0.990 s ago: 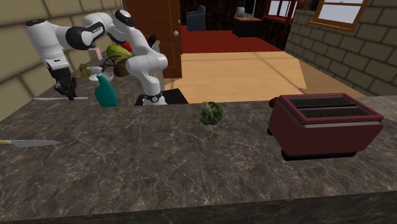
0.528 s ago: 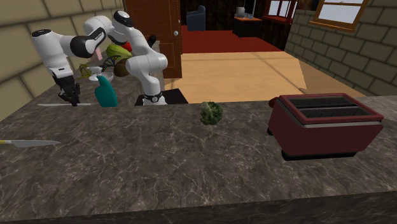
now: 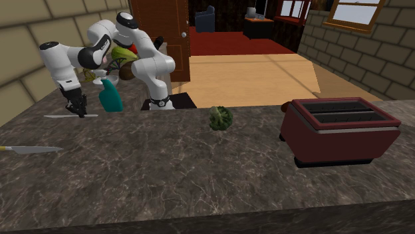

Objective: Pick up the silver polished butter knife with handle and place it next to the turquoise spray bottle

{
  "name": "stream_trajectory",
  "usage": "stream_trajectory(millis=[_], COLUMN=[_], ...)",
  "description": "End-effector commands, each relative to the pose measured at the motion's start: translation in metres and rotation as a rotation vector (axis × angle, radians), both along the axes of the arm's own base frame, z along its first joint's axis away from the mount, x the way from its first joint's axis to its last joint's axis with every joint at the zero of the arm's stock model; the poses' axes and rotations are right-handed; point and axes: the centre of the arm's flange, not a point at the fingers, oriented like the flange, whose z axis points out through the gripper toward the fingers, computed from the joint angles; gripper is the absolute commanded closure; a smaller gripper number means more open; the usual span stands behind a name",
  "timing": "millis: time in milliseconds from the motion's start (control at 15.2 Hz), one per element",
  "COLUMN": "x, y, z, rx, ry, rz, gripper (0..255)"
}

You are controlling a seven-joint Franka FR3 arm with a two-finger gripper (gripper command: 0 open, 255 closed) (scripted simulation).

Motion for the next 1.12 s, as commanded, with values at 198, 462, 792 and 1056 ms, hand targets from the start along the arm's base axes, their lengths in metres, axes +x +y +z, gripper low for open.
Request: stream_trajectory(millis=[198,462,792,1056], x=[0.0,0.0,-0.002,-0.001], y=[0.0,0.0,0.0,0.0], z=[-0.015,-0.015,-0.013,0.011], rx=[0.0,0.0,0.0,0.0], ry=[0.0,0.0,0.0,0.0], rz=[0.0,0.0,0.0,0.0], gripper=[255,255,0,0])
